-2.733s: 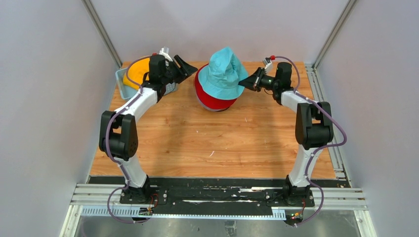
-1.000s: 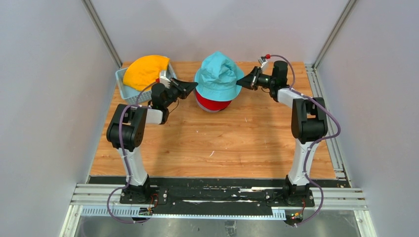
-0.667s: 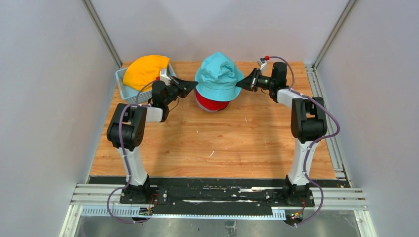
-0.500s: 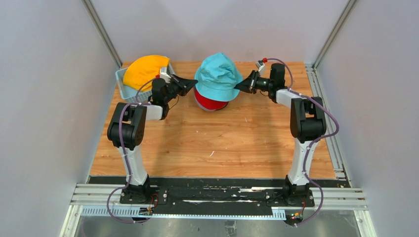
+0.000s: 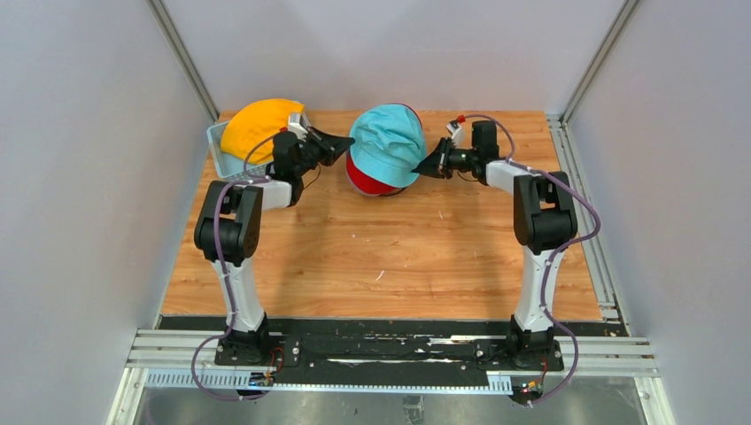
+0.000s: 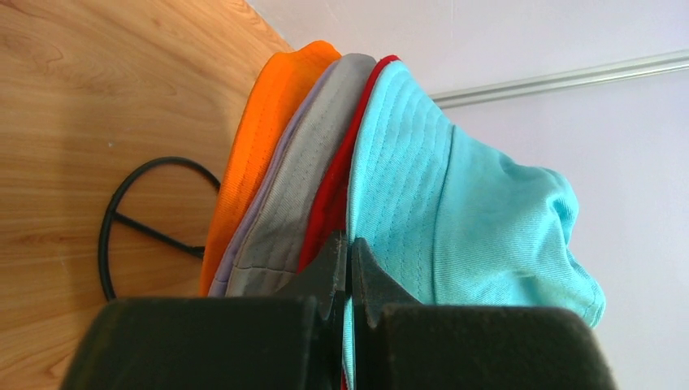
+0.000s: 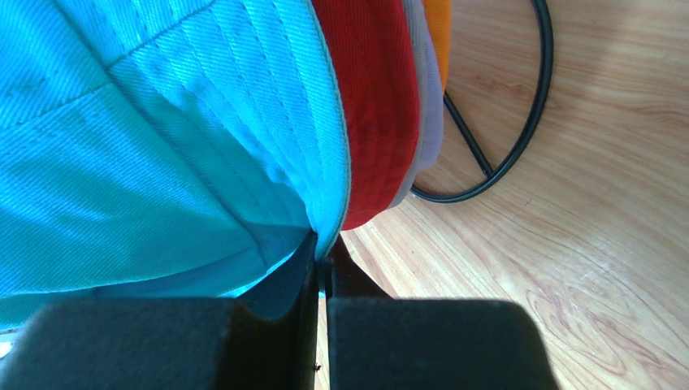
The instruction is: Stack the hats
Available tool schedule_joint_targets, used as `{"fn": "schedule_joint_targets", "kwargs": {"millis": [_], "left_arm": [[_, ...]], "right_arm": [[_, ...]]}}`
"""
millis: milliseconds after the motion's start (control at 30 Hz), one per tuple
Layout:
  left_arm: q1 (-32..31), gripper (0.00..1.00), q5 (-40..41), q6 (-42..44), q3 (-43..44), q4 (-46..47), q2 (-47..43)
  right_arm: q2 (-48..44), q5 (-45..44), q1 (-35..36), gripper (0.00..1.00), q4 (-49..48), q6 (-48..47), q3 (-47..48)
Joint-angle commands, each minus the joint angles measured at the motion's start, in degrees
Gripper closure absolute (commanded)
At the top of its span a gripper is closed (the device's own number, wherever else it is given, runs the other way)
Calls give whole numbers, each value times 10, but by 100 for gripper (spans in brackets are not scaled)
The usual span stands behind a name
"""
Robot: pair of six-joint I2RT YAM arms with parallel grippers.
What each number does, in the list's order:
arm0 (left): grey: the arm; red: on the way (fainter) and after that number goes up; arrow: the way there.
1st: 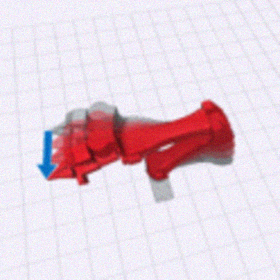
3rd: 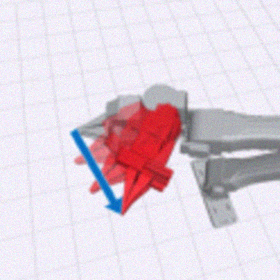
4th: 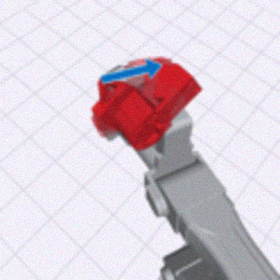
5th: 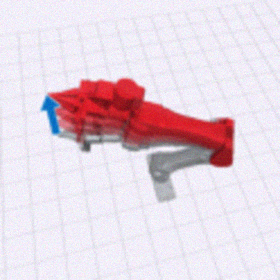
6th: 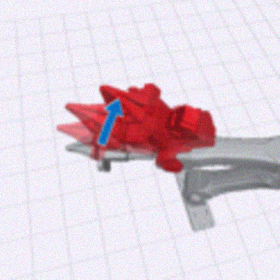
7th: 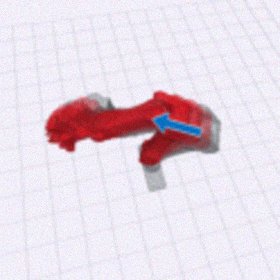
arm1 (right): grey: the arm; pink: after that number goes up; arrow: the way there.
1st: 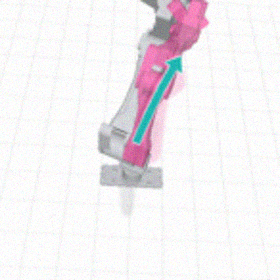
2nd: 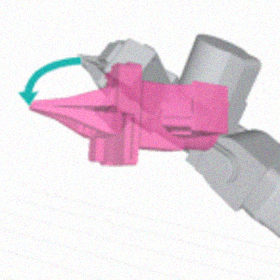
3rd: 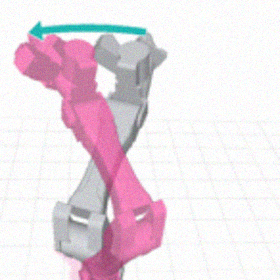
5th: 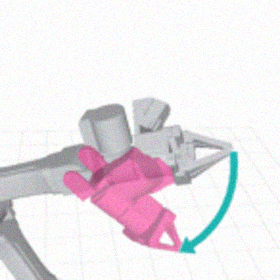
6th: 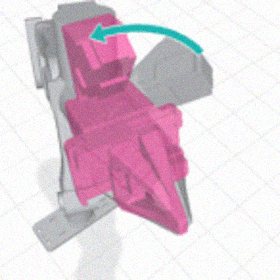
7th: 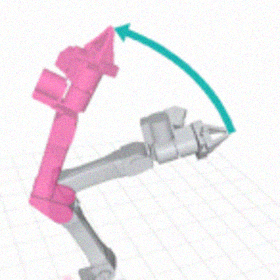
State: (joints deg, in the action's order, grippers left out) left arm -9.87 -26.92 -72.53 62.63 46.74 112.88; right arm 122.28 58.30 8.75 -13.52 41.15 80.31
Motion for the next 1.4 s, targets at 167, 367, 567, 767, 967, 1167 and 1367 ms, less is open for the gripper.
{"fn": "schedule_joint_targets", "kwargs": {"millis": [167, 367, 567, 767, 967, 1167, 1367], "left_arm": [[12, 100, 32, 75, 1, -168, 42], [12, 100, 32, 110, 140, -264, 92], [9, 100, 11, 130, 297, -356, 176], [-4, 100, -23, 135, 413, -401, 253], [-14, 100, -34, 132, 473, -406, 279], [-12, 97, -33, 162, 518, -447, 279], [-4, 86, -32, 177, 548, -469, 275]], "right_arm": [[-11, -84, 19, 99, 100, -70, -18], [-26, -98, 40, 100, 117, -70, -23], [-14, -110, 74, 99, 102, -44, -24], [-1, -110, 94, 99, 78, -28, -26], [-18, -112, 95, 79, 74, -35, -40], [-91, -157, 85, 42, 83, -51, -82], [-203, -209, 51, 33, 119, -89, -107]]}}
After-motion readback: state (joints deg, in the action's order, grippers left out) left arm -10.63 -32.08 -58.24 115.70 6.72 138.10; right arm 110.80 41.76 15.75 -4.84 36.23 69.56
